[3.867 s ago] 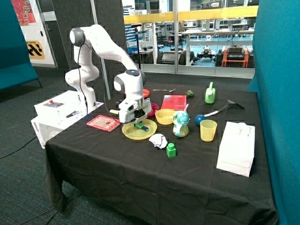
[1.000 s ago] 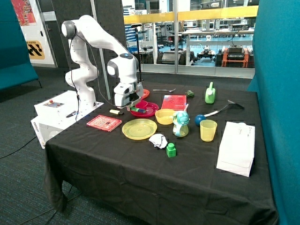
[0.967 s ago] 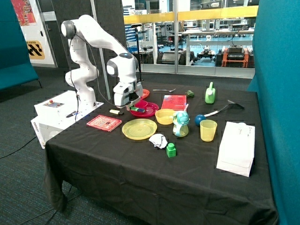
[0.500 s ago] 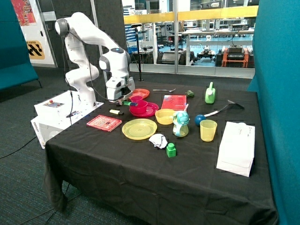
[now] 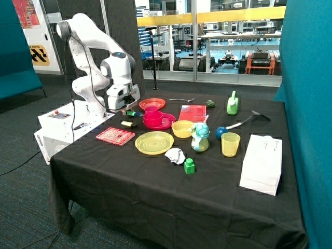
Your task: Put a highlighter on each book
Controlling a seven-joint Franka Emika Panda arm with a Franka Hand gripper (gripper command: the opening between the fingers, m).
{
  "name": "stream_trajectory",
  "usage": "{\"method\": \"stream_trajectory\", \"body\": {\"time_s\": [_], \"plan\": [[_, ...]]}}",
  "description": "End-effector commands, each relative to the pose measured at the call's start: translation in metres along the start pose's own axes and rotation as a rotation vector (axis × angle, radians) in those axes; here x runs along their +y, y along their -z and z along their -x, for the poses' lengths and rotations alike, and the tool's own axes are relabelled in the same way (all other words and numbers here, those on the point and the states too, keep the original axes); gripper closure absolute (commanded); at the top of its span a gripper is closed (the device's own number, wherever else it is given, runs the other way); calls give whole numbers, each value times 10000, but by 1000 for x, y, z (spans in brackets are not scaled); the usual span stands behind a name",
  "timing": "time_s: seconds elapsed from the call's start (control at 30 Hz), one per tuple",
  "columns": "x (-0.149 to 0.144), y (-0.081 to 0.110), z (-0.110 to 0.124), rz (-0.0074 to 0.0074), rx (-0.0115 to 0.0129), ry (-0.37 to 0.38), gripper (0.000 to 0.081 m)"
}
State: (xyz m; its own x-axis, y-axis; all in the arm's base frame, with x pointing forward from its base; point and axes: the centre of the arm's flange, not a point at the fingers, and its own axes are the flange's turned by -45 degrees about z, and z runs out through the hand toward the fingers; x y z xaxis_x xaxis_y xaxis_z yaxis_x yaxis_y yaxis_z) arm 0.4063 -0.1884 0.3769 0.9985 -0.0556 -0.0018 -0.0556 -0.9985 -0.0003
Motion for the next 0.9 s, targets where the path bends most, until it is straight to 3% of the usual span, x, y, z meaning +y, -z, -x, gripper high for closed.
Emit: {"method": "stream_trajectory", "body": {"time_s": [0.0,0.5,0.87], "plan": [[24,-5,17,3,18,-385,808],[58,-33,36,2,18,-1226,808],[63,-60,47,1,18,-1587,808]]}}
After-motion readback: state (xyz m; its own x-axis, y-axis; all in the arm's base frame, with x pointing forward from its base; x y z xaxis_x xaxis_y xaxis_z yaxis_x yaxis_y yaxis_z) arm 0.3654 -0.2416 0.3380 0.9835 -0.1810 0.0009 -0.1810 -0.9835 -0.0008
